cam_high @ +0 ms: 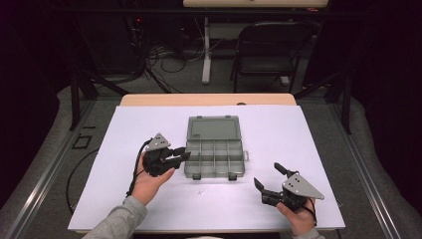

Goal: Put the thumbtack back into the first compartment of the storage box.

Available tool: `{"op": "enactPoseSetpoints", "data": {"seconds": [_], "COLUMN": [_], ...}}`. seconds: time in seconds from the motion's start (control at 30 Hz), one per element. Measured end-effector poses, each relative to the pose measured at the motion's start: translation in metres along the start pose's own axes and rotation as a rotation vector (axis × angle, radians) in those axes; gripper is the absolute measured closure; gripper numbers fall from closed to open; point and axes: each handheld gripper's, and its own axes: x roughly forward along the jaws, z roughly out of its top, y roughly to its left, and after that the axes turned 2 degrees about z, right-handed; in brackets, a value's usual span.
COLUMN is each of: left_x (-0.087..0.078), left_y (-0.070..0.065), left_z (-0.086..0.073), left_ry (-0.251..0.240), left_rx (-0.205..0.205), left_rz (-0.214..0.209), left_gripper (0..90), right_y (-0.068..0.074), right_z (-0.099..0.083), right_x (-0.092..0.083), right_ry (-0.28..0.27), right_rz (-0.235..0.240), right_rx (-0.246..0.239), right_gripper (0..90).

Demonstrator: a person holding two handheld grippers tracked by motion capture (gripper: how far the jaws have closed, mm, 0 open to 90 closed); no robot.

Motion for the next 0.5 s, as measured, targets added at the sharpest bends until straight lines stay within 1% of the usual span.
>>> {"op": "enactPoseSetpoints", "data": {"seconds": [0.13,0.3,0.5], "left_x": [0.005,0.013,0.025], "left_y": [0.002,0.005,0.009], "left_z": [0.005,0.012,0.016], "left_ry": [0.008,0.021,0.032], "left_rx": [0.000,-0.005,-0.026], "left_rz": [0.000,0.013,0.020], "left_gripper": [68.8,68.8,68.8], "right_y": [0.000,0.000,0.000], "right_z": [0.000,0.000,0.000], "right_x": [0.000,0.000,0.000], "right_ry": [0.002,0.002,0.003], "right_rz": [0.000,0.000,0.000], "right_rx": [0.000,0.002,0.001], "right_gripper": [15.3,15.3,15.2]}}
